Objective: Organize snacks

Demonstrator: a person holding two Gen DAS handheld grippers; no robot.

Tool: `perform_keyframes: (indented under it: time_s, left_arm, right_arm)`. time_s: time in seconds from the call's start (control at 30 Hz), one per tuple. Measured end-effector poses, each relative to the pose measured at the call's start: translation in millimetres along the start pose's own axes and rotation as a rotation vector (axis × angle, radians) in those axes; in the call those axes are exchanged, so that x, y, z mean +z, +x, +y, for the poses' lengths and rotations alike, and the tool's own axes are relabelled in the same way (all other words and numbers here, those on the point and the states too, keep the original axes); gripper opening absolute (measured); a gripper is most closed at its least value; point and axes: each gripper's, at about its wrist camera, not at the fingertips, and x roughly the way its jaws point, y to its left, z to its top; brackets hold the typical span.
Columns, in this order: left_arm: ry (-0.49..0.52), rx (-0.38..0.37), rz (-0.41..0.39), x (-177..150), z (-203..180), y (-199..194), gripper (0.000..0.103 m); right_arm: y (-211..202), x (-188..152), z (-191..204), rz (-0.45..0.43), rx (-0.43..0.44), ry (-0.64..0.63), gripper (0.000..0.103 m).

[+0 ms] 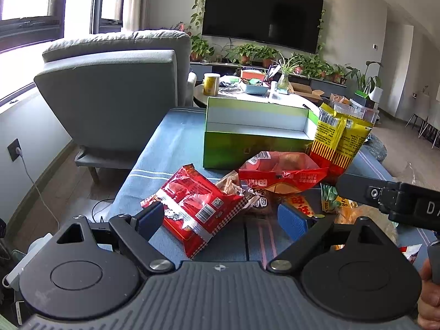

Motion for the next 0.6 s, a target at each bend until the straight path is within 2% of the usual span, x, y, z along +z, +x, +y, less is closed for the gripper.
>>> perform_keyframes:
  time_s: [0.6]
  left_arm:
    - [-0.002,-0.001,0.001,0.7,1.1,-0.2,0.089]
  right_arm:
    - [2.2,-0.8,1.2,0.011,-0.008,-0.001,0.09]
